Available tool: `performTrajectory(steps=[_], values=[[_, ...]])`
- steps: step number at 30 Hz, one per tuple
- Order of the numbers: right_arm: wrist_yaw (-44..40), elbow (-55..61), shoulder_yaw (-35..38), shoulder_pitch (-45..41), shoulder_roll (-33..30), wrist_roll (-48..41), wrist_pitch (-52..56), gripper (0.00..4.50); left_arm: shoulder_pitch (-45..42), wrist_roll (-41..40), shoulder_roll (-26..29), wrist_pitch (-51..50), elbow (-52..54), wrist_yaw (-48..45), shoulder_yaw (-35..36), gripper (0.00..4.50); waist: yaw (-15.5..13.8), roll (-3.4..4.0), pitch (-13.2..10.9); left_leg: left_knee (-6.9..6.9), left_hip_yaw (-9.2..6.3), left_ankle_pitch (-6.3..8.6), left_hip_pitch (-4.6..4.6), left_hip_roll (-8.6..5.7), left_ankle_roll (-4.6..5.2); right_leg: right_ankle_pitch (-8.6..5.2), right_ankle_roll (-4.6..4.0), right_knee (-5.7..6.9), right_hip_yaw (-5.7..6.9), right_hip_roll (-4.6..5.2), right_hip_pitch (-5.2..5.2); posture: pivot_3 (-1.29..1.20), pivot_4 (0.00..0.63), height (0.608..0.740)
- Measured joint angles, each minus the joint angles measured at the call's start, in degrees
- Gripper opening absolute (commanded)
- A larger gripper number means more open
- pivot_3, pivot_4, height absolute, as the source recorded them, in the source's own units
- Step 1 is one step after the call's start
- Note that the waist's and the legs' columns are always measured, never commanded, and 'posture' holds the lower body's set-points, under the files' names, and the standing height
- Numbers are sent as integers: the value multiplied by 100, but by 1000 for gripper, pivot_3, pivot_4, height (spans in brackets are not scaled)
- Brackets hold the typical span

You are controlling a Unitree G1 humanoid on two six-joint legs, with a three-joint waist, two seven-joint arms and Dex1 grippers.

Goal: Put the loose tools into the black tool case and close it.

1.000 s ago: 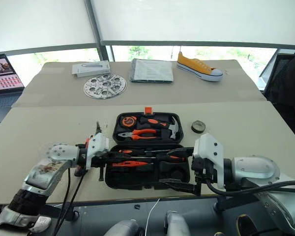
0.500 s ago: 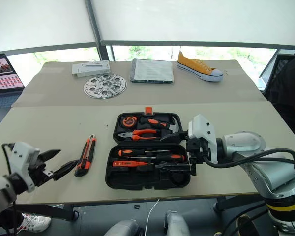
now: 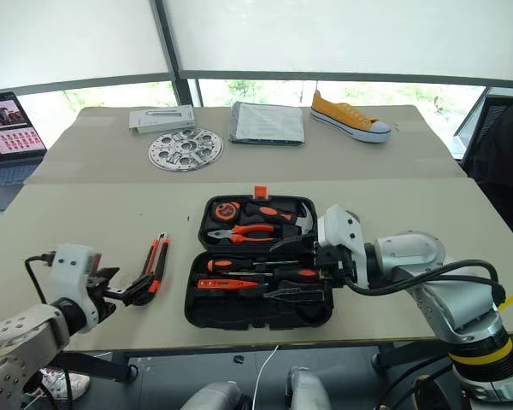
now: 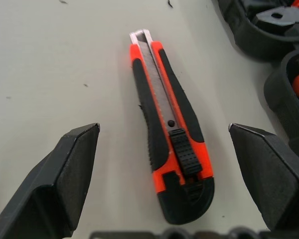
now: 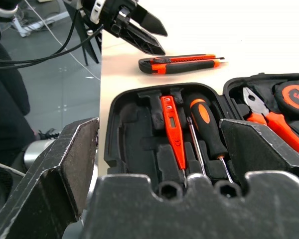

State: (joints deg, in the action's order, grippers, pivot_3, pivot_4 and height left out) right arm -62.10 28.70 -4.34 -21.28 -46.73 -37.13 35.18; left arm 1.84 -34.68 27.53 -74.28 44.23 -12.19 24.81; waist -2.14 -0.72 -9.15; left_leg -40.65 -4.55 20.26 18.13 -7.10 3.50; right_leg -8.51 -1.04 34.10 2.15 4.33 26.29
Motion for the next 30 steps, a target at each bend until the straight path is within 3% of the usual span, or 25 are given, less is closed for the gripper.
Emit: performTrajectory(steps=[5, 8, 13, 14, 17, 21, 26, 30], values=[[108, 201, 30, 118, 16, 0, 0, 4500, -372, 144, -83, -364, -423, 247, -440, 4464, 6, 0, 0, 0, 0, -1, -3, 0, -3, 0, -1, 2, 0, -1, 0, 0, 150, 740], [170, 260, 44, 188, 20, 1, 0, 4500, -613, 273, -67, -463, -682, 286, -572, 3725, -5, 5, 2, 0, 0, -3, -9, -2, -9, -1, 0, 5, -1, 0, -5, 0, 150, 740], [279, 374, 115, 259, 11, -11, 1, 4500, -763, 357, -77, -427, -943, 274, -521, 1939, -27, 7, 4, 0, 0, -5, -12, -2, -12, -1, 1, 6, -4, 1, -8, 0, 150, 740], [285, 386, 123, 271, 0, -11, 1, 4500, -764, 374, -32, -388, -987, 242, -524, 1752, -27, 8, 5, 0, 0, -5, -13, -3, -12, -1, 1, 7, -4, 1, -9, 0, 150, 740], [317, 426, 148, 295, -15, -12, 3, 4500, -763, 385, 224, -113, -1235, -20, -584, 1752, -20, 9, 5, 0, 0, -6, -14, -1, -14, -1, 0, 10, -4, 0, -7, 0, 150, 740], [330, 479, 260, 423, -138, -16, 20, 4500, -835, 450, 943, 766, -1915, -910, -701, 1752, -8, 7, 4, 3, -1, -9, -6, 0, -19, -2, -1, 11, -1, -1, 1, 0, 150, 740], [224, 646, 377, 777, -483, -223, 229, 4500, -1819, 376, 2305, 2677, -2396, -3652, -1400, 1752, -24, 0, -1, 0, -1, -9, 11, -9, -19, 0, 0, -6, 12, 10, 4, 0, 150, 740], [230, 930, 550, 1146, -661, -245, 249, 4500, -2776, 292, 2792, 3260, -2660, -5506, -2355, 1752, 50, 1, -1, 4, 4, -8, 7, -11, -17, 0, 1, -7, 14, 13, 4, 0, 150, 740]])
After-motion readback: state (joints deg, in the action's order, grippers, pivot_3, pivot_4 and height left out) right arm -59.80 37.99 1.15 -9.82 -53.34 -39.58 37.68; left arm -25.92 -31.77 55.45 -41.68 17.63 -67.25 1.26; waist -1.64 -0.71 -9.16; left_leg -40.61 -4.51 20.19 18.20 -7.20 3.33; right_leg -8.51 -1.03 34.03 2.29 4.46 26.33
